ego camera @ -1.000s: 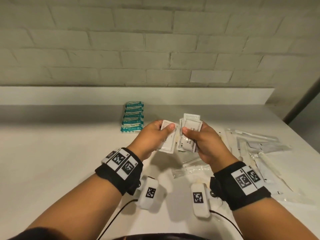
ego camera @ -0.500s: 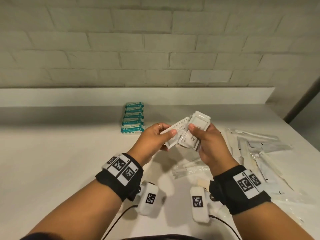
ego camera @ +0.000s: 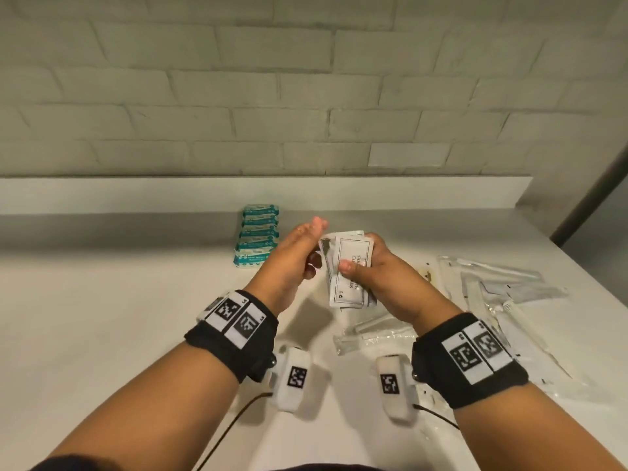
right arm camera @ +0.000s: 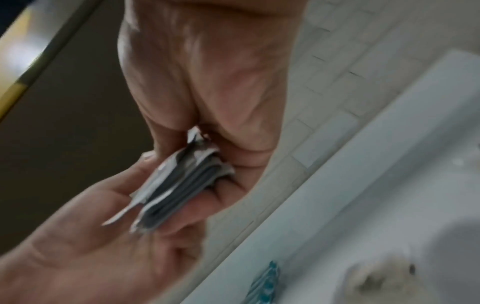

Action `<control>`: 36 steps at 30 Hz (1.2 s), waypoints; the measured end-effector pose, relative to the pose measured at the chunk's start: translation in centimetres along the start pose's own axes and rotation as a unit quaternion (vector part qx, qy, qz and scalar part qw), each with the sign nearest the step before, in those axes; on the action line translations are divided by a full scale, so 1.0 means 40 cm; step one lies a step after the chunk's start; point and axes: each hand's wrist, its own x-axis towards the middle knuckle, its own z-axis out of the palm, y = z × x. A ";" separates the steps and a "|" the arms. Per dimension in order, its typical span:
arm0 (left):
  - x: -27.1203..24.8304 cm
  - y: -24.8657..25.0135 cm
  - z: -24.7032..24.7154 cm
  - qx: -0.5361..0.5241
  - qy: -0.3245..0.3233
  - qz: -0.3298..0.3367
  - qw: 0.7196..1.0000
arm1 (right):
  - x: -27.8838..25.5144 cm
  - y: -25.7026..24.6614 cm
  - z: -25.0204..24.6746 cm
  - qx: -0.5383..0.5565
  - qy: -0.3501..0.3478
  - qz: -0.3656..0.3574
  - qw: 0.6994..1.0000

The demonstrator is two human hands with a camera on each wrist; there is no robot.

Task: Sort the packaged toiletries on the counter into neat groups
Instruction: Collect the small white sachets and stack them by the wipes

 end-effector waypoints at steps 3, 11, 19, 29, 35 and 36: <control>-0.020 -0.030 0.020 -0.073 -0.079 -0.072 0.992 | 0.011 0.002 0.027 0.066 0.006 0.002 0.998; -0.014 -0.042 0.022 -0.173 -0.004 -0.107 0.979 | 0.012 0.014 0.043 0.045 0.000 0.046 0.998; -0.024 -0.061 0.030 -0.222 0.014 -0.111 0.969 | 0.016 0.022 0.065 -0.192 0.127 0.073 0.970; -0.025 -0.019 0.025 -0.273 -0.085 -0.185 0.940 | -0.001 -0.028 0.044 -0.426 -0.101 -0.132 0.889; -0.025 -0.024 0.018 -0.252 -0.108 -0.180 0.945 | 0.003 -0.034 0.021 -0.400 -0.097 -0.136 0.901; -0.026 -0.024 0.016 -0.250 -0.106 -0.183 0.945 | 0.003 -0.033 0.022 -0.413 -0.097 -0.140 0.894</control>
